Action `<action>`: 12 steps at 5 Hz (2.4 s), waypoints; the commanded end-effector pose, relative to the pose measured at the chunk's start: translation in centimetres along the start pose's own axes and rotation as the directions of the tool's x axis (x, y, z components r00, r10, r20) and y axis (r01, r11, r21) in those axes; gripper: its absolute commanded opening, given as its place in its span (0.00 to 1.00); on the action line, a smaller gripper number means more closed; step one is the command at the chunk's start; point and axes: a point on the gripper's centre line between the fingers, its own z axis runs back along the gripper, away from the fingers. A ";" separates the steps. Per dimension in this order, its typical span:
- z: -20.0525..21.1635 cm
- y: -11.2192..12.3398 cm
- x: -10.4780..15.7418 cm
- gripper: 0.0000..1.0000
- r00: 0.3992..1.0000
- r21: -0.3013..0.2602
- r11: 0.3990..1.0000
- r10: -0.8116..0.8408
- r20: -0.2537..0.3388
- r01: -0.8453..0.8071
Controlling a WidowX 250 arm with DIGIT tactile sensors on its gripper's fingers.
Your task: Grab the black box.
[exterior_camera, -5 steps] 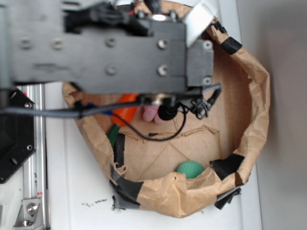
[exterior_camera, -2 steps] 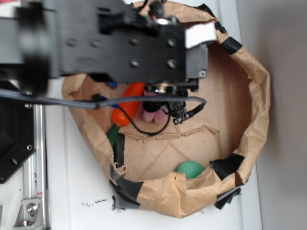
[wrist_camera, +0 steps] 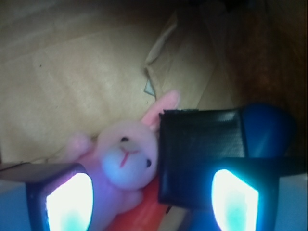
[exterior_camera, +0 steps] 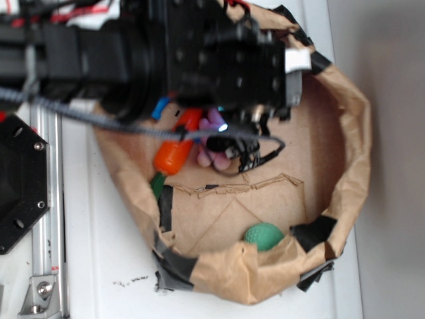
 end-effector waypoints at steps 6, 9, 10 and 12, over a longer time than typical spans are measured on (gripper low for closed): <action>2.8 4.0 -0.3 1.00 0.997 -0.061 0.997 0.044 0.068 -0.039; 0.6 4.0 0.7 1.00 0.999 -0.020 0.999 0.043 0.030 -0.042; 0.4 4.2 0.8 1.00 0.998 -0.003 0.999 0.045 0.035 -0.045; -1.1 2.9 2.1 1.00 0.993 -0.055 0.991 0.121 0.006 -0.120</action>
